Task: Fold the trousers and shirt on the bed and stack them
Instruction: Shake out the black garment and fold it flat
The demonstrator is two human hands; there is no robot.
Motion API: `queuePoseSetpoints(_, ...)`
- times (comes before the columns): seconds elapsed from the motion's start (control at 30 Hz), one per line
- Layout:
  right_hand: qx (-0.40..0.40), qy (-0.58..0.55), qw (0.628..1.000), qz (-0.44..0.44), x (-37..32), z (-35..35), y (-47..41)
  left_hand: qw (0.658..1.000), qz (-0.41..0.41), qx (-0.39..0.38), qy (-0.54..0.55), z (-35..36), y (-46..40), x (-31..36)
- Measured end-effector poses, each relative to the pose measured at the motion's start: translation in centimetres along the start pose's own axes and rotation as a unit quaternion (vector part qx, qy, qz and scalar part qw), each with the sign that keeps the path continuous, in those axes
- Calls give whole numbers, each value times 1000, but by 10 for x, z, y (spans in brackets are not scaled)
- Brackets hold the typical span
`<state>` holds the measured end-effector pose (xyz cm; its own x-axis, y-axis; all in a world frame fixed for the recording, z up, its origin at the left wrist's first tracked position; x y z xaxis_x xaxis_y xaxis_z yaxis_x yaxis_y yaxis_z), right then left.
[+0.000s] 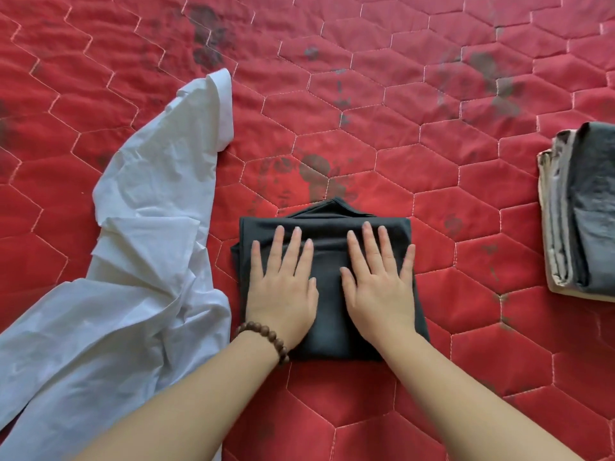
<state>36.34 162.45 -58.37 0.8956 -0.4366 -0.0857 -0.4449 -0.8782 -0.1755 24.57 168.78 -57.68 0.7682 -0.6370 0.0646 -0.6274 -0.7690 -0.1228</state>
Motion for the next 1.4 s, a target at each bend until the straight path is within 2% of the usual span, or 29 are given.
queuePoseSetpoints(0.07,-20,-23,997,-69,-22,7,-4,999,34,-9,11,9,-12,8)
queuePoseSetpoints(0.13,-36,-27,996,-76,-21,14,-6,1000,0,-22,14,18,-15,-7)
queuePoseSetpoints(0.3,-5,-11,997,80,33,7,-8,989,-138,-25,55,23,3,-51)
queuePoseSetpoints(0.37,10,-17,993,113,42,2,-4,980,-176,-36,91,25,12,-55)
queuePoseSetpoints(0.53,65,-16,982,178,49,-19,6,962,-228,40,143,-1,17,-56)
queuePoseSetpoints(0.63,-2,-42,967,252,55,-13,15,938,-297,53,174,-7,27,-67)
queuePoseSetpoints(0.73,-72,-103,946,298,54,-4,26,911,-339,23,232,-2,39,-69)
queuePoseSetpoints(0.83,-110,-178,927,312,53,-5,36,902,-337,-16,268,2,46,-64)
queuePoseSetpoints(0.9,-126,-205,926,293,50,-13,40,910,-317,-34,266,-2,49,-58)
queuePoseSetpoints(1.0,-123,-193,942,244,52,-33,42,928,-271,-69,247,-11,50,-36)
queuePoseSetpoints(1.07,-90,-156,959,220,63,-51,38,942,-227,-75,236,-20,41,-13)
queuePoseSetpoints(1.2,-21,-102,973,208,108,-85,10,955,-179,-36,233,-45,-7,30)
queuePoseSetpoints(1.33,43,-80,974,210,170,-111,-33,946,-162,19,279,-65,-68,79)
queuePoseSetpoints(1.4,44,-72,972,219,202,-110,-47,942,-164,44,288,-66,-92,100)
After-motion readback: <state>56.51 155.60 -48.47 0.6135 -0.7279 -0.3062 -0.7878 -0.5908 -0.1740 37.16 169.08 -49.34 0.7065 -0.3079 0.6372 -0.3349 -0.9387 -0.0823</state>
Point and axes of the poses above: each hand's wrist, its own y-axis away from the middle knuckle, its own z-axis out of the palm, x = y × z, the point moved 10 cm from there along -y, towards the middle knuckle, and after that the axes turned 15 degrees about x, right-handed, at the moved point
